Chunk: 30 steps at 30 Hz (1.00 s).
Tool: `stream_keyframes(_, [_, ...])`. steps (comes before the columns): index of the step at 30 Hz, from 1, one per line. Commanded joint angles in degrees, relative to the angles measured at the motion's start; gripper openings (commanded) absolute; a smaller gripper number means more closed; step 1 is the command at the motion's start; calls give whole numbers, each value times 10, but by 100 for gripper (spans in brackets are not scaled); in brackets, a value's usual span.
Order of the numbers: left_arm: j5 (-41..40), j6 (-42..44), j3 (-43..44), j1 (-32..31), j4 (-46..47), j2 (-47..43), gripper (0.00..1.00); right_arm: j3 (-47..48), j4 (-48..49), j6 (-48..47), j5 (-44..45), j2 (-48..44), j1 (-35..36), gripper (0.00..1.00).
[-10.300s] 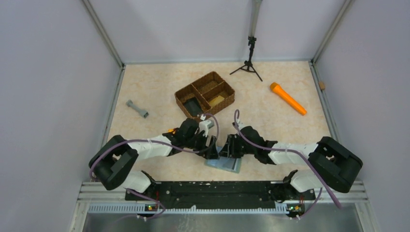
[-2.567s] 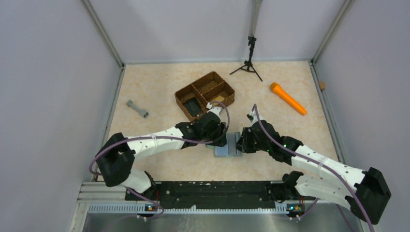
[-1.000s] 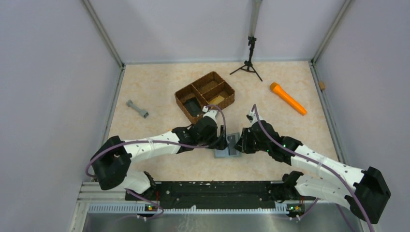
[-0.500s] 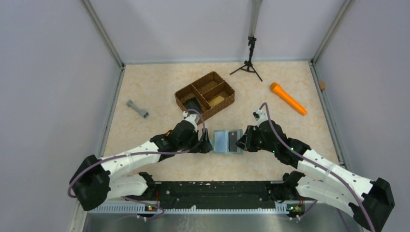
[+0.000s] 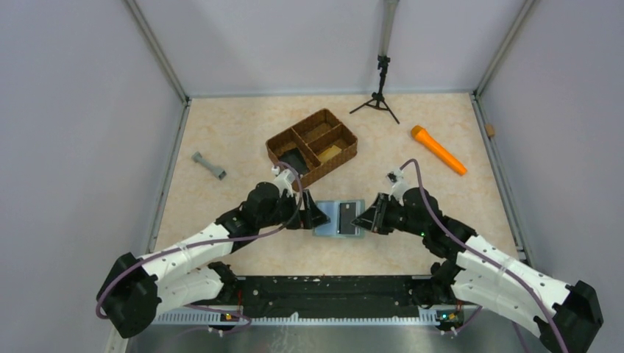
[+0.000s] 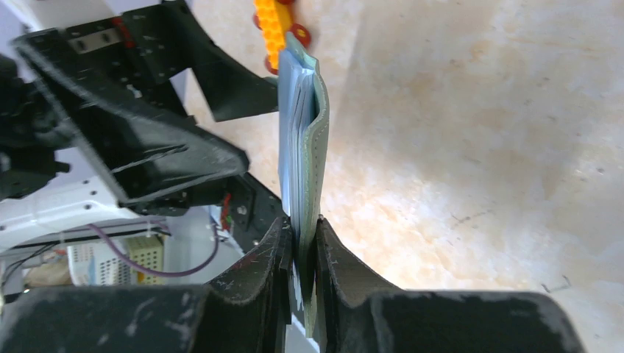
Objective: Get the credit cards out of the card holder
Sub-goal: Open the card holder at the center of the board, then remove the credit card from the card holder.
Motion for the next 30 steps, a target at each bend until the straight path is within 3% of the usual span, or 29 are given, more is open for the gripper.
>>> stream_keyframes(1, [3, -2, 15, 23, -18, -35, 99, 6, 80, 33, -28, -23, -5, 0])
stream_keyframes(8, [24, -19, 13, 36, -50, -48, 99, 6, 95, 42, -13, -27, -6, 0])
stream_keyframes(16, [122, -141, -64, 36, 211, -29, 97, -27, 160, 78, -3, -36, -7, 0])
stream_keyframes(19, [130, -163, -69, 37, 251, -20, 79, -42, 192, 93, -13, -37, -8, 0])
stream_keyframes(25, [106, -178, -87, 39, 285, -36, 23, -50, 205, 94, -25, -42, -13, 9])
stream_keyframes(27, [99, -176, -89, 39, 277, -46, 2, -51, 204, 90, -25, -45, -13, 24])
stream_keyframes(30, [99, -181, -91, 39, 279, -60, 0, -56, 211, 84, -28, -47, -14, 53])
